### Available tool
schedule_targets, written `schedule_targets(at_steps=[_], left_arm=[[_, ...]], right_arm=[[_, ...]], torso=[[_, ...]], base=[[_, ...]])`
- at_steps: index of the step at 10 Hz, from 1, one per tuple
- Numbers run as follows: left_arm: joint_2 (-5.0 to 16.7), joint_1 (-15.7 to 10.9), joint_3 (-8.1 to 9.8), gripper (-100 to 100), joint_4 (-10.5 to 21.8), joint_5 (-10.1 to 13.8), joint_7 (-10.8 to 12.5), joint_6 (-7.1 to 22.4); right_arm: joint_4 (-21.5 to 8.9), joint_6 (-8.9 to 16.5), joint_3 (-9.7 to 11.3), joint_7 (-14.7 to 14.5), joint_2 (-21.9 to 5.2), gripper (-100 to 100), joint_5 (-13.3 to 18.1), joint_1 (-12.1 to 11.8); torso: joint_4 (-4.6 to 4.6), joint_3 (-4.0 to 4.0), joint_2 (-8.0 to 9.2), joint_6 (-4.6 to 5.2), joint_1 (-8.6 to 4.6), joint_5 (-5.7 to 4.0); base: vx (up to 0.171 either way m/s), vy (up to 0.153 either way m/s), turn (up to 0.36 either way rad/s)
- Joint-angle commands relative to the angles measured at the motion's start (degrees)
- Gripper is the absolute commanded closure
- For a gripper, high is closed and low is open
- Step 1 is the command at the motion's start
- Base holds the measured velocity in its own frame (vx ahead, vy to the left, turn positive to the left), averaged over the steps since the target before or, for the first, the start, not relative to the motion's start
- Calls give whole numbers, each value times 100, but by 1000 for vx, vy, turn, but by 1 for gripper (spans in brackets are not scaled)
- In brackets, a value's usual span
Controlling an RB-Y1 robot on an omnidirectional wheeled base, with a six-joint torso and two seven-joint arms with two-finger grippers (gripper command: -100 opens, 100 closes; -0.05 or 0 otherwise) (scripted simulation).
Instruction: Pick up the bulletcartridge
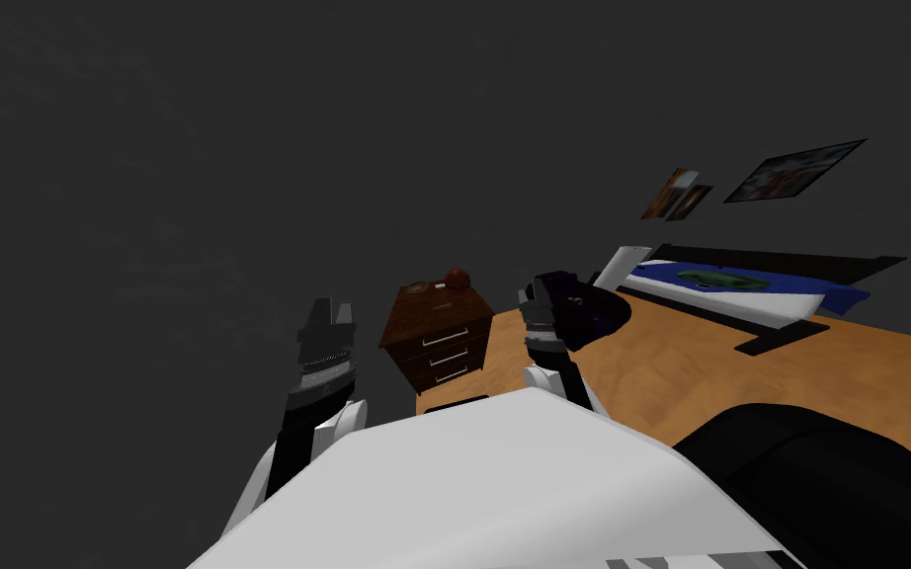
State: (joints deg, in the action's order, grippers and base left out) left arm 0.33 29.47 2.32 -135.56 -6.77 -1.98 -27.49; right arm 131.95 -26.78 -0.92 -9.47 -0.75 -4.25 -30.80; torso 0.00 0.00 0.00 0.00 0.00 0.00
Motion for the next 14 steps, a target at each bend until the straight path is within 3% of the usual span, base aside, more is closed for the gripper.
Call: schedule_targets(at_steps=[1,5,8,11,12,13,14], left_arm=[[209,-157,15,-100,83,61,-14,190],[550,-704,58,-100,391,274,-54,825],[615,-891,71,-100,500,347,-65,1105],[724,-1314,96,-100,756,511,-85,1582],[724,-1314,96,-100,756,511,-85,1645],[768,-1547,108,-100,901,602,-93,1845],[768,-1547,108,-100,901,602,-93,1946]], right_arm=[[0,0,0,0,0,0,0,0],[0,0,0,0,0,0,0,0],[0,0,0,0,0,0,0,0],[0,0,0,0,0,0,0,0],[0,0,0,0,0,0,0,0],[0,0,0,0,0,0,0,0],[0,0,0,0,0,0,0,0]], torso=[[0,0,0,0,0,0],[-1,-1,-2,1,-2,0],[-1,-3,-5,0,-2,0],[-1,-2,-4,0,-3,-1],[-1,-3,-5,0,-3,-1],[-1,-3,-5,0,-3,-1],[-1,-3,-6,0,-4,-1]], base=[[0,0,0],[-1,-9,0],[5,-7,1],[5,-9,2],[7,-9,1],[8,-11,4],[7,-11,1]])
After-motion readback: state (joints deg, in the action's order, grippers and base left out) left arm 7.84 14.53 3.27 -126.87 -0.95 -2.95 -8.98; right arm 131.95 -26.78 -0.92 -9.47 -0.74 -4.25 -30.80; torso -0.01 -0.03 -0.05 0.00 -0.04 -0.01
